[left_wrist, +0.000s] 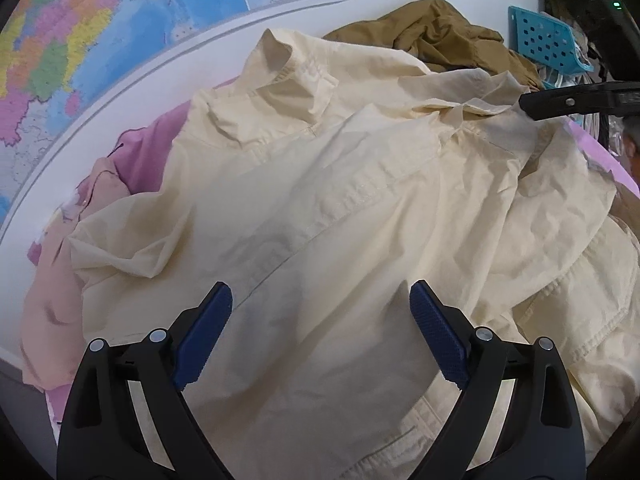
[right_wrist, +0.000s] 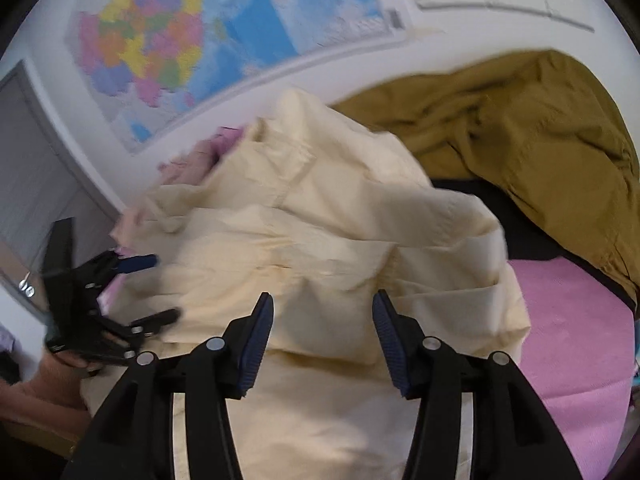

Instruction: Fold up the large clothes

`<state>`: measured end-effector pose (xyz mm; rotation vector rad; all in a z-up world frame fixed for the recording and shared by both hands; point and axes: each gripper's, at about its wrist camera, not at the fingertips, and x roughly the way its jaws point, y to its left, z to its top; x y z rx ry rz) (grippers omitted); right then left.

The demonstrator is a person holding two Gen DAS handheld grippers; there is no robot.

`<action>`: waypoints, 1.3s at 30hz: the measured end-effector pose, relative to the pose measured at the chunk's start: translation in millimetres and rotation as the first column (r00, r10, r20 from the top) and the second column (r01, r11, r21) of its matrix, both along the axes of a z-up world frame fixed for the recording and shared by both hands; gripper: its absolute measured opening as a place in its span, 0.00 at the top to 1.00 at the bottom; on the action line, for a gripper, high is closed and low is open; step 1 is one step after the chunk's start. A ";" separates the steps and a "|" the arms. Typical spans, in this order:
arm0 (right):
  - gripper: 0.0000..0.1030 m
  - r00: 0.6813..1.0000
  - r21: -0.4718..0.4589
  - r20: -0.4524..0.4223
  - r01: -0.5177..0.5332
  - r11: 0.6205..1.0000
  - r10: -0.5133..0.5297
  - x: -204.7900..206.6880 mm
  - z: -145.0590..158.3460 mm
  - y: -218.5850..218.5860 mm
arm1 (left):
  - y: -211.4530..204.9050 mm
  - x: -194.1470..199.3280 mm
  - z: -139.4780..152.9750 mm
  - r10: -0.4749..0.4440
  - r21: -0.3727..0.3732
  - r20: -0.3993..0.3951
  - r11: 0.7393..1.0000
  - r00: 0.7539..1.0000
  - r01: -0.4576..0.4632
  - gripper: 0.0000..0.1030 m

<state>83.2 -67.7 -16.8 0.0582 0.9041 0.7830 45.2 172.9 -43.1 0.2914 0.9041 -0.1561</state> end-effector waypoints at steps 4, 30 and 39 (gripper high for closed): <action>0.49 0.998 -0.019 0.013 -0.058 0.998 0.059 -11.1 -2.8 19.2 | -0.1 -5.4 0.4 0.005 0.004 0.005 1.000 1.000 -0.005 0.13; 0.26 1.000 0.038 -0.015 0.007 0.999 -0.007 -68.6 0.6 -50.2 | 33.4 -71.4 17.6 0.149 0.017 0.053 0.989 0.987 -0.150 0.12; 0.14 0.988 0.063 -0.098 0.126 0.990 -0.119 -98.4 -23.5 -115.1 | 72.3 -123.6 27.9 0.271 -0.010 0.055 0.963 0.961 -0.271 0.10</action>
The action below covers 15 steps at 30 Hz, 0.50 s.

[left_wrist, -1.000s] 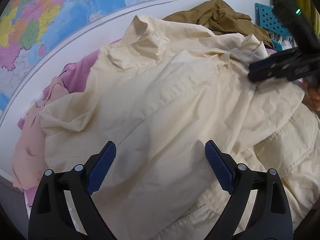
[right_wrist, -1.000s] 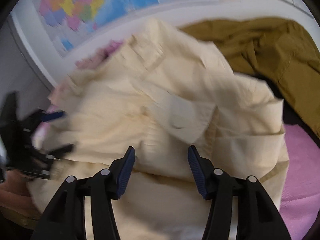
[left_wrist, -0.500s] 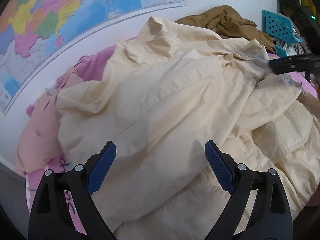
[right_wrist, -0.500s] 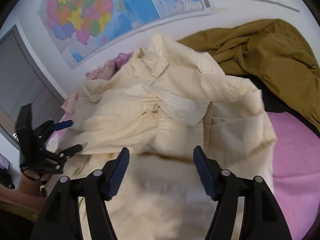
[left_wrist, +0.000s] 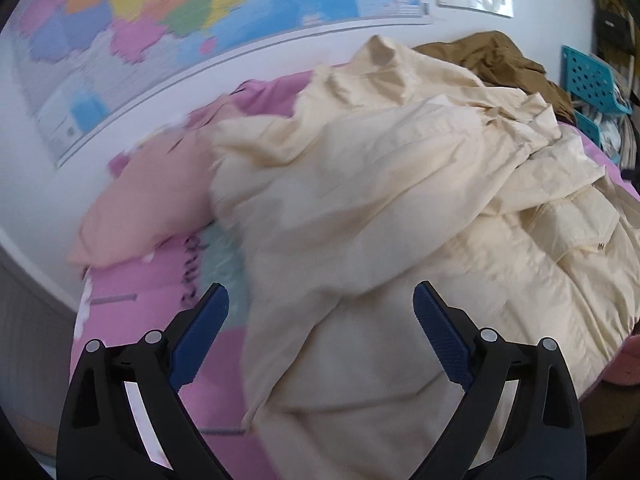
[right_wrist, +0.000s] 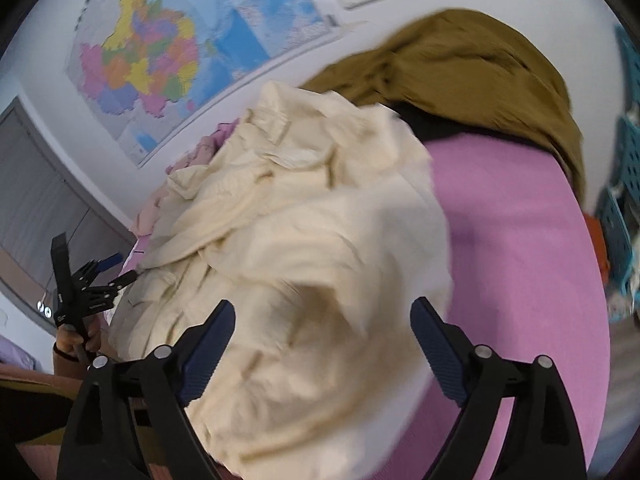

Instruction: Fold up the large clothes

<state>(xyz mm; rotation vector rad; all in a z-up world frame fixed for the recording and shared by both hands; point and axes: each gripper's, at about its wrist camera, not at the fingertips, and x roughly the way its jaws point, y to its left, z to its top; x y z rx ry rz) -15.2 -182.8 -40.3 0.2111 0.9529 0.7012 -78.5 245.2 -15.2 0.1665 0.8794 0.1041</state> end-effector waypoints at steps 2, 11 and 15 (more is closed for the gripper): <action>0.14 0.999 0.010 -0.032 0.021 1.000 -0.021 -4.5 -9.4 -10.7 | 7.8 -9.6 -0.2 0.032 -0.005 -0.001 0.999 0.999 -0.032 0.09; 0.08 0.994 0.070 -0.108 0.024 0.997 -0.016 -18.3 -36.5 -20.5 | 18.2 -41.2 -7.9 0.096 -0.078 -0.010 0.992 0.995 -0.096 0.07; 0.07 0.993 0.101 -0.113 -0.004 0.995 0.015 -24.9 -36.7 -18.0 | 30.1 -59.8 -9.4 0.128 -0.149 -0.008 0.980 0.992 -0.128 0.07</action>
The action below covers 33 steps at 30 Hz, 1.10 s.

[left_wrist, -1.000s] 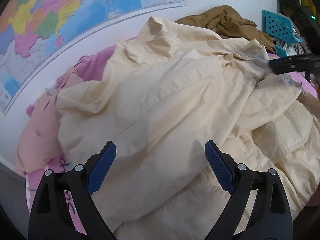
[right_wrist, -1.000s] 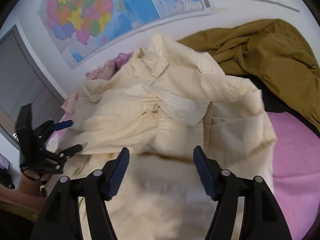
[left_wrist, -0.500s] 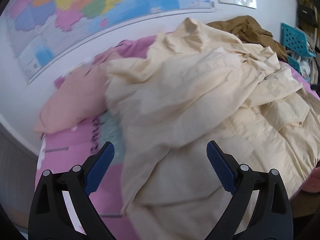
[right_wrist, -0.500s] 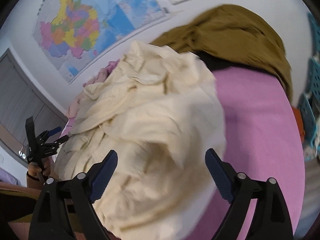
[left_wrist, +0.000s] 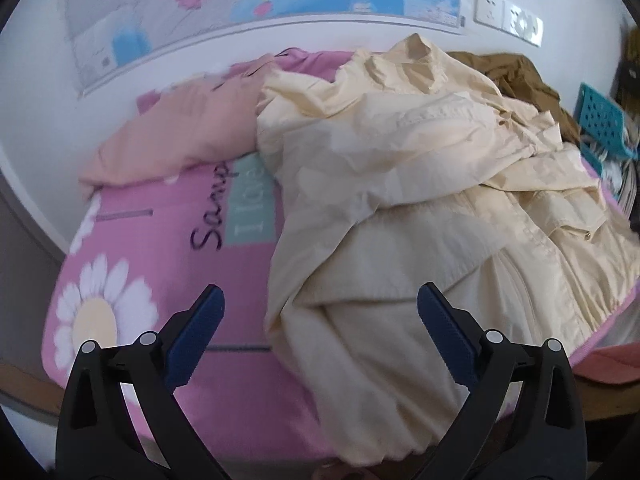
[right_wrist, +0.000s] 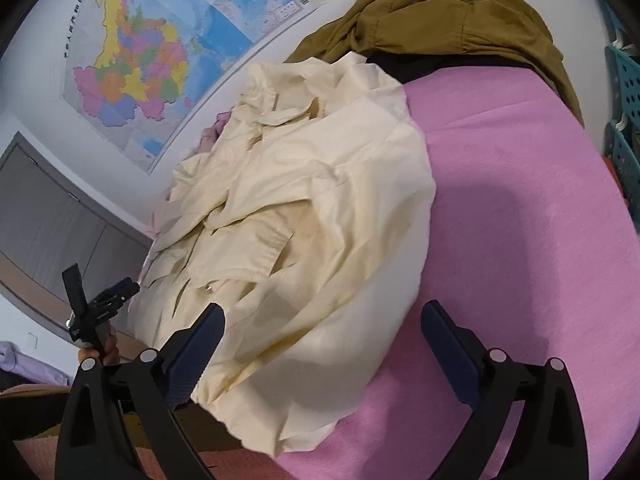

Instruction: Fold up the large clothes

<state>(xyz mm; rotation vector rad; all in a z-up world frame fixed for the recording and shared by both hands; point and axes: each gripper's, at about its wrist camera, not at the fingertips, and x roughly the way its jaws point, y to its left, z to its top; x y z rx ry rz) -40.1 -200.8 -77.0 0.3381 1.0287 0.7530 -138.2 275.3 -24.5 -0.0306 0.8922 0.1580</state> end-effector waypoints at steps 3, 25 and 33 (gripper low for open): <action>0.06 1.000 0.005 -0.004 -0.020 1.000 0.020 -4.7 -1.4 1.9 | 12.0 -16.1 -1.9 0.002 -0.081 0.004 0.997 1.000 -0.002 0.05; 0.06 0.978 0.191 0.020 -0.206 0.960 0.206 -30.5 -3.6 36.1 | -4.4 -27.5 -49.1 -0.200 -0.469 0.001 0.866 0.980 0.177 0.05; 0.79 0.988 0.285 0.017 -0.149 0.947 0.150 -31.8 0.0 29.1 | 3.6 -30.9 -30.8 -0.137 -0.533 0.057 0.833 0.989 0.147 0.68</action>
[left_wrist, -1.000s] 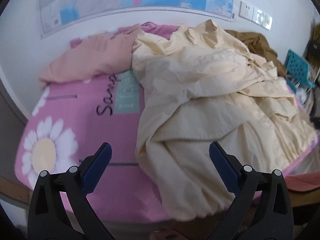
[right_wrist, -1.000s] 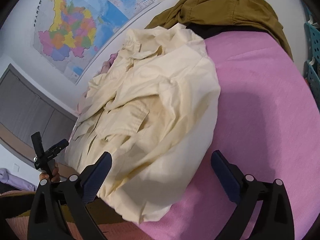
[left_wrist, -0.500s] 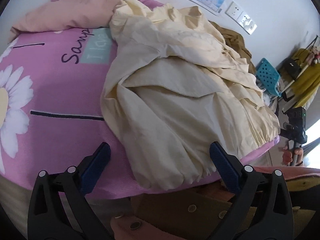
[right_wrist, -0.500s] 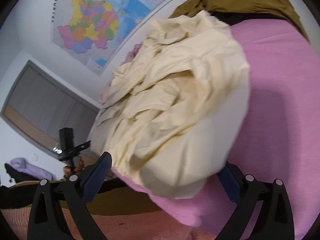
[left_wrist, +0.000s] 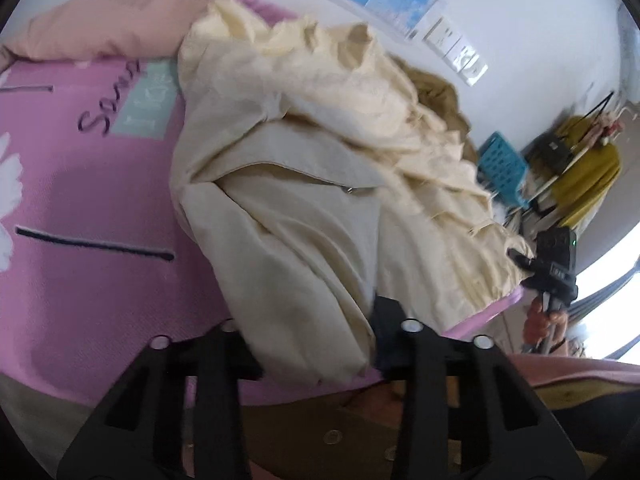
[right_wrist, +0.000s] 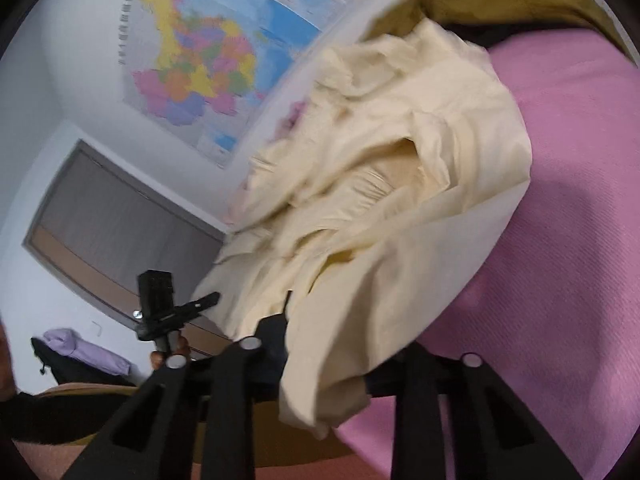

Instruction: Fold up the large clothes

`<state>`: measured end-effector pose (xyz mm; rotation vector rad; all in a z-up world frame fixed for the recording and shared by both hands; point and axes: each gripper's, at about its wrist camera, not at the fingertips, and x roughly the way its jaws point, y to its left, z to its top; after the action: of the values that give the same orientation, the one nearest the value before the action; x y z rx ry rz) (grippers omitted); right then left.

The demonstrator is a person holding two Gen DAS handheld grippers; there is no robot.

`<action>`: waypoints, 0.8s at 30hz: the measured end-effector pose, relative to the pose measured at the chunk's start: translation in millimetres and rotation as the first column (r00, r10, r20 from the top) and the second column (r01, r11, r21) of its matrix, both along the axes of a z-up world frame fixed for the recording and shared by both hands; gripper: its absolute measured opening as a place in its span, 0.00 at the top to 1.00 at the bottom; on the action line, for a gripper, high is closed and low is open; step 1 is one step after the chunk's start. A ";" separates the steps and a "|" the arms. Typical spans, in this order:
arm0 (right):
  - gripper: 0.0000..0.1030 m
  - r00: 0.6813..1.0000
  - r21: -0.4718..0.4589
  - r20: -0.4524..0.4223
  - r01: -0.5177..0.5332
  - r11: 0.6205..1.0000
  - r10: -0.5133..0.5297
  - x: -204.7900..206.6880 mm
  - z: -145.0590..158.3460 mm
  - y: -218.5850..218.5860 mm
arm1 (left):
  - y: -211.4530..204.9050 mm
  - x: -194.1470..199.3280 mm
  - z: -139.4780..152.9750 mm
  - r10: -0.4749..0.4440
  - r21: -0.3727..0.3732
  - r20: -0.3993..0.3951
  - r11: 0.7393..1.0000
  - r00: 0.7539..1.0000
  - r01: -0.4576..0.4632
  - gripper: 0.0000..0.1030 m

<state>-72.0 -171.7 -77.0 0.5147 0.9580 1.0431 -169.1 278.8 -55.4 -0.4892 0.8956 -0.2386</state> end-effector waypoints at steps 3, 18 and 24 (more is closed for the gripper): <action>0.83 0.997 0.080 0.077 -0.030 0.996 0.024 -16.1 29.2 -2.1 | 9.6 -9.2 24.4 0.015 -0.031 0.062 0.999 0.998 -0.013 0.72; 0.83 0.993 0.183 0.116 -0.006 0.983 -0.016 -8.0 80.5 -9.1 | 28.0 -1.4 76.4 -0.001 -0.065 0.124 0.998 0.992 0.009 0.72; 0.83 0.986 0.202 0.158 0.018 0.979 -0.051 38.0 116.5 4.4 | 41.0 38.8 117.7 -0.008 -0.027 0.150 1.000 0.989 0.012 0.72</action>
<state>-33.9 -167.2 39.5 0.6003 0.7009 1.1382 -130.3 319.9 62.3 -0.4864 0.7491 -0.2939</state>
